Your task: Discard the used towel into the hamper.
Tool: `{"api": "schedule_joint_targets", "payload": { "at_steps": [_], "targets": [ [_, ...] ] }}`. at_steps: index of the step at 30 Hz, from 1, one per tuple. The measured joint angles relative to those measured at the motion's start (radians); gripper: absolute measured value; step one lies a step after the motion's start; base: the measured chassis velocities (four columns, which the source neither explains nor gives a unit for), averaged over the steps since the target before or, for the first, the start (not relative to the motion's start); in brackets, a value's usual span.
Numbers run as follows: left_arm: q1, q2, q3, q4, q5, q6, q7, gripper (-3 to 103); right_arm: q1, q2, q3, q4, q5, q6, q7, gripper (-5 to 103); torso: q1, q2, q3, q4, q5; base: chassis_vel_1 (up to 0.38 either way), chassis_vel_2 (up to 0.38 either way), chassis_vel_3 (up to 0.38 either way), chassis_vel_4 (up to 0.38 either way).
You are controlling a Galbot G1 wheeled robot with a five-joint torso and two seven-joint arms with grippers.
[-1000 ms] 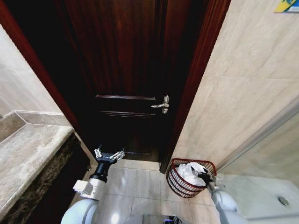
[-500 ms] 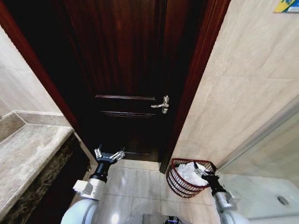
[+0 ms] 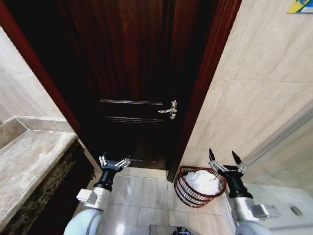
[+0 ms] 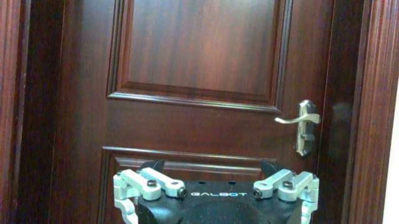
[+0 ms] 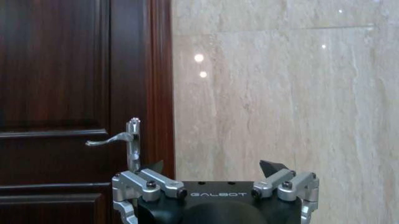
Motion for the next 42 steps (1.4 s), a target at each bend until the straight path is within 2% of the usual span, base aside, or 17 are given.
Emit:
{"api": "schedule_joint_targets", "payload": {
  "at_steps": [4,15,26,42],
  "targets": [
    [0.000,0.000,0.000,0.000,0.000,0.000,0.000,99,-0.023,-0.008,-0.004,0.010,-0.013,0.036,-0.001,100,0.000,0.000,0.000,-0.0001,0.0000,0.000,0.000,0.000,0.000],
    [0.000,0.000,0.000,0.000,0.000,0.000,0.000,99,-0.044,-0.027,-0.030,0.050,-0.027,0.062,0.008,100,0.000,0.000,0.000,-0.0001,-0.0001,0.000,0.000,0.000,0.000],
    [0.000,0.000,0.000,0.000,0.000,0.000,0.000,99,-0.033,-0.046,-0.035,0.010,-0.017,0.060,-0.022,100,0.000,0.000,0.000,-0.0001,0.0000,0.000,0.000,0.000,0.000],
    [0.000,0.000,0.000,0.000,0.000,0.000,0.000,99,-0.032,-0.048,-0.033,0.008,-0.014,0.055,-0.026,100,0.000,0.000,0.000,-0.0001,0.0000,0.000,0.000,0.000,0.000]
  ]
}}
